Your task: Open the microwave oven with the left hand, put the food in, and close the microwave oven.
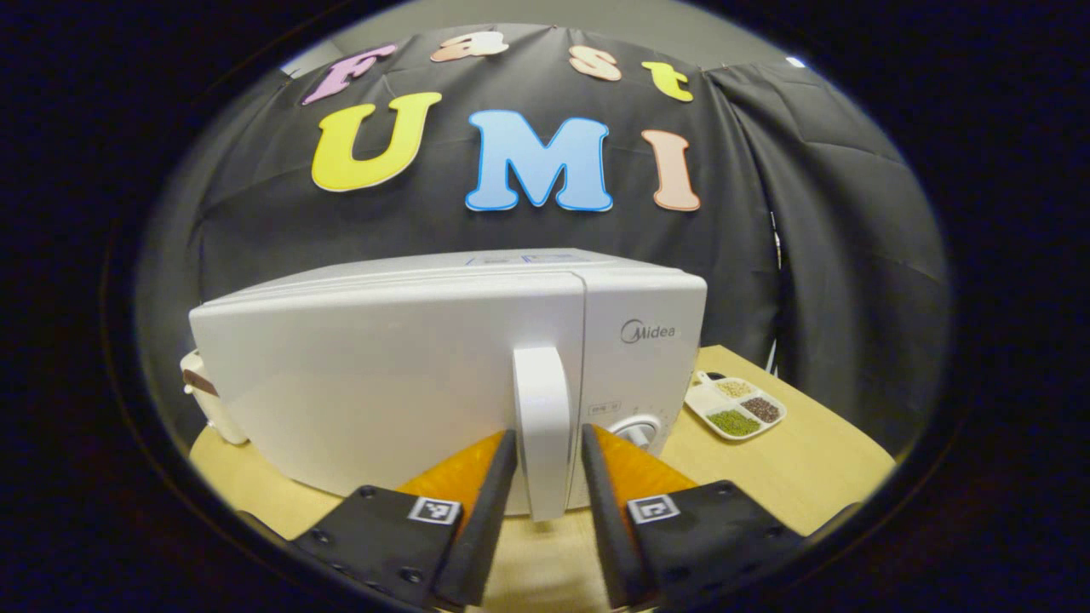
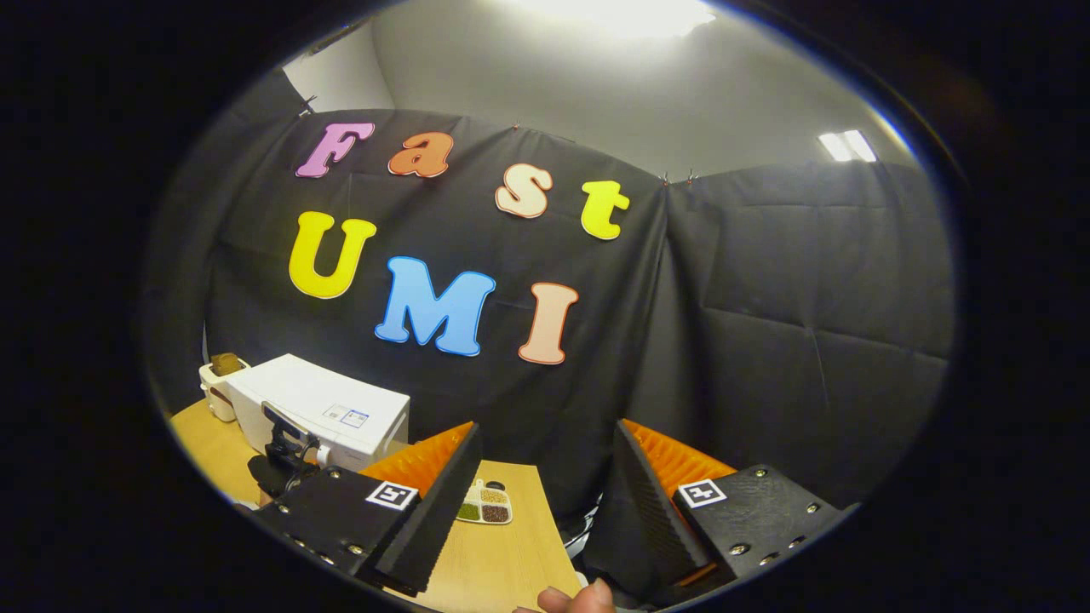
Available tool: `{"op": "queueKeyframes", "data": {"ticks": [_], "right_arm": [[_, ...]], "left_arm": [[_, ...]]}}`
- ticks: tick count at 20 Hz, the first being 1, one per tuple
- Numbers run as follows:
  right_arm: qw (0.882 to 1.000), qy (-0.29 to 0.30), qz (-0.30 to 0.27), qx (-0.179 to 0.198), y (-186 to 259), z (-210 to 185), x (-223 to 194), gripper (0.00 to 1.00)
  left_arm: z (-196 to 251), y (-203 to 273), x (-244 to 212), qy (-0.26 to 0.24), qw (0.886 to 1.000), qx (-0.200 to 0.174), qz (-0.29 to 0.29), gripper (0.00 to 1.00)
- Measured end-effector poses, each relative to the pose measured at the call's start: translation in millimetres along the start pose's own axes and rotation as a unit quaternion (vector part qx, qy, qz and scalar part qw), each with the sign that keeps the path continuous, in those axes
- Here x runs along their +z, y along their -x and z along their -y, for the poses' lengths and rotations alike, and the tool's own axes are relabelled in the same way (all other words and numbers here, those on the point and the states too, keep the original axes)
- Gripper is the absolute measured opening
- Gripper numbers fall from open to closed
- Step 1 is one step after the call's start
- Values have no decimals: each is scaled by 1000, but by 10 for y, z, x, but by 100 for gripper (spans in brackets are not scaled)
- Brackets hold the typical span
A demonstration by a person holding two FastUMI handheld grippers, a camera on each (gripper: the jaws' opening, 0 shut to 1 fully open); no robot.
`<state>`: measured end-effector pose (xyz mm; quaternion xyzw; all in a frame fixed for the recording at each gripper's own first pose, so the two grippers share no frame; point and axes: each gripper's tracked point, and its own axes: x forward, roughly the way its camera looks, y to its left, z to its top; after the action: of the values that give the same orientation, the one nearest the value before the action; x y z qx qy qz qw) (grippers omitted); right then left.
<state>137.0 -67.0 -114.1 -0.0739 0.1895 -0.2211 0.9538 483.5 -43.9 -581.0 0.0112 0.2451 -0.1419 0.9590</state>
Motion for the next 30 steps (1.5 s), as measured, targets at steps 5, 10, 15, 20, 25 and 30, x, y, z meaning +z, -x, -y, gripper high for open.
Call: {"op": "queueKeyframes", "data": {"ticks": [5,10,15,20,25,30], "right_arm": [[999,-24,-12,29,84,-134,-106,95],[1000,-22,6,20,261,51,-41,95],[1000,-24,14,5,503,305,-107,95],[998,-56,21,33,756,366,-214,95],[993,-83,44,78,1054,561,-209,95],[990,-68,59,112,1348,646,-365,95]], "left_arm": [[9,48,0,5,1000,0,1,30],[-5,71,-24,30,999,-2,-9,18],[0,410,-158,30,999,-1,-19,19],[-257,1326,-419,3,1000,22,-16,18],[-779,2149,-682,8,992,112,-48,23],[-1408,2822,-911,-1,977,196,-82,22]]}}
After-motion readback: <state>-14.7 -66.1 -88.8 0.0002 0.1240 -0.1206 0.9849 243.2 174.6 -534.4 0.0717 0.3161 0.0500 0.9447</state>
